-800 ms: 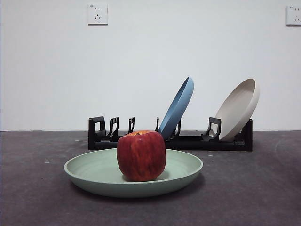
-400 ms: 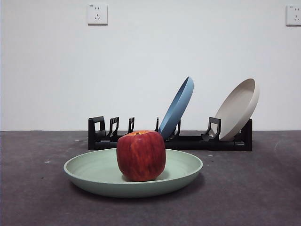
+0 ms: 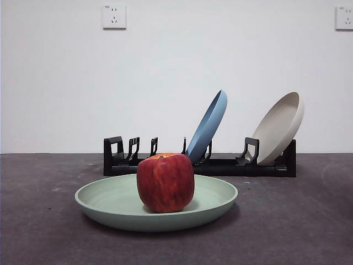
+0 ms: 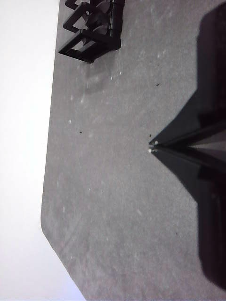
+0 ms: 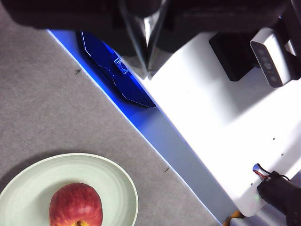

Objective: Take the green plate from the plate rack,put the plate on the table,take the apple from the table,put the apple in the plate

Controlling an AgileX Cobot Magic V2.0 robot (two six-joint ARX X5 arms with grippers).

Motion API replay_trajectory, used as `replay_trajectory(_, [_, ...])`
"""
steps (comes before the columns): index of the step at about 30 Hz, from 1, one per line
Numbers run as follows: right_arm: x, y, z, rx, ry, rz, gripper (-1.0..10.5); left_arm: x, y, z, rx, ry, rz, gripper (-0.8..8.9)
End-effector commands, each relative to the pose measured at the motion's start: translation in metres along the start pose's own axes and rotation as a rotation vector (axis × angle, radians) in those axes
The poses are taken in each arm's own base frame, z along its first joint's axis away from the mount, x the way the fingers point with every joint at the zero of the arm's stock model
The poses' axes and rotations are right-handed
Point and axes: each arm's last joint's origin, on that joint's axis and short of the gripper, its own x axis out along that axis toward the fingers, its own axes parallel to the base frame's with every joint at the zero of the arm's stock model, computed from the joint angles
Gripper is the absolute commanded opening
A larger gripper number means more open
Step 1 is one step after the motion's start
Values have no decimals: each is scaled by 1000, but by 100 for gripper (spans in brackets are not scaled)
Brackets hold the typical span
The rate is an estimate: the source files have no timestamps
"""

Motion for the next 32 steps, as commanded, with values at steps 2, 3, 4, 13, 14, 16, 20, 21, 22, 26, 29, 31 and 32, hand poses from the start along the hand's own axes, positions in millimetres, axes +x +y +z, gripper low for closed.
replay_trajectory(2, [2,0,-1,-5,5,0,1,1,1,-4,-7,8,4,-3])
replay_trajectory(3, [0,-1,-1,-35,-6,-12,1,1,1,-4,-7,8,4,-3])
replay_trajectory(4, [-2,-3,-1,-64,-22,-40,1,1,1,-4,-7,8,4,-3])
replay_trajectory(13, [-29,-36,3,-77,-498,-270,1,1,1,-4,-7,8,4,-3])
replay_trajectory(14, [-28,-43,-2,-58,-535,-319,1,1,1,-4,-7,8,4,-3])
replay_trajectory(16, [-26,-55,-14,-27,-602,-411,1,1,1,-4,-7,8,4,-3])
replay_trajectory(20, [-12,-72,-43,-17,-744,-559,1,1,1,-4,-7,8,4,-3])
replay_trajectory(21, [-7,-75,-50,-26,-780,-590,1,1,1,-4,-7,8,4,-3])
replay_trajectory(22, [-1,-78,-57,-36,-811,-617,1,1,1,-4,-7,8,4,-3])
replay_trajectory(26, [18,-86,-81,-41,-873,-698,1,1,1,-4,-7,8,4,-3])
replay_trajectory(29, [33,-93,-96,14,-879,-736,1,1,1,-4,-7,8,4,-3])
replay_trajectory(31, [43,-96,-104,33,-871,-729,1,1,1,-4,-7,8,4,-3])
replay_trajectory(32, [48,-97,-108,42,-868,-725,1,1,1,-4,-7,8,4,-3])
